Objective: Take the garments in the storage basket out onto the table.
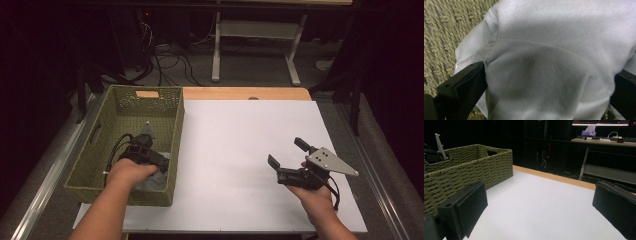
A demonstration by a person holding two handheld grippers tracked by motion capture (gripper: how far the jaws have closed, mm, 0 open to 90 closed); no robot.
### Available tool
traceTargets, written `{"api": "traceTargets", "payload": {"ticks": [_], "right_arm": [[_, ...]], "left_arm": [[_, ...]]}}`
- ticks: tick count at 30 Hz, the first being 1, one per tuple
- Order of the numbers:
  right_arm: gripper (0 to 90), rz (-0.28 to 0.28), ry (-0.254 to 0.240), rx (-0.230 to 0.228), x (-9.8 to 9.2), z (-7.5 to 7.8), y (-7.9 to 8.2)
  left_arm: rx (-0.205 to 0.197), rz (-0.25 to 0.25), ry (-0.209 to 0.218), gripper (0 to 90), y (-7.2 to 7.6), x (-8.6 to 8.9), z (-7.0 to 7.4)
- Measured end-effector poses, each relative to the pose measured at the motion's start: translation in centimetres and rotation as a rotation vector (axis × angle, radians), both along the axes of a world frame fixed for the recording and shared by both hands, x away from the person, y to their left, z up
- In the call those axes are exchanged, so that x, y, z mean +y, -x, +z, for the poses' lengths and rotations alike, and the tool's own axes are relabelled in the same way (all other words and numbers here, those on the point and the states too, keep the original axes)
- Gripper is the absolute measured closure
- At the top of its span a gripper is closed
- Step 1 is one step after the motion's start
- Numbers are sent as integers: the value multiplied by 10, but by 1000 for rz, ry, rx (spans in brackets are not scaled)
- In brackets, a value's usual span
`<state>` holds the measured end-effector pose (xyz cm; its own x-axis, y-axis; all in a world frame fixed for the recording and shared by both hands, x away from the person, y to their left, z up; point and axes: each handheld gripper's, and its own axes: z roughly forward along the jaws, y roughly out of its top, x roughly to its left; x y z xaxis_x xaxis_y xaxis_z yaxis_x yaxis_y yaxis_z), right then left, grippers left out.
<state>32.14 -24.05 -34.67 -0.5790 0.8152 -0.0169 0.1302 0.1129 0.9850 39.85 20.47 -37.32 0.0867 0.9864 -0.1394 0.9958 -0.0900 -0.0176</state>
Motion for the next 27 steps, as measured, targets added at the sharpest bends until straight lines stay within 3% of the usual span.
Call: {"api": "traceTargets", "payload": {"ticks": [2, 3, 9, 22, 27], "right_arm": [[8, 2, -2, -2, 0, 0, 0], [8, 2, -3, -2, 0, 0, 0], [8, 0, -5, -2, -2, 1, 1], [8, 3, -10, -2, -2, 1, 1], [8, -1, -13, -3, -2, 1, 1]], "left_arm": [[9, -3, -12, 10, -1, -2, -2], [29, -18, -45, 10, -3, -5, -4], [53, -16, -50, 25, -6, -5, -7], [35, -23, -73, 37, -10, -8, -13], [27, -24, -55, 24, -10, -7, -15]]}}
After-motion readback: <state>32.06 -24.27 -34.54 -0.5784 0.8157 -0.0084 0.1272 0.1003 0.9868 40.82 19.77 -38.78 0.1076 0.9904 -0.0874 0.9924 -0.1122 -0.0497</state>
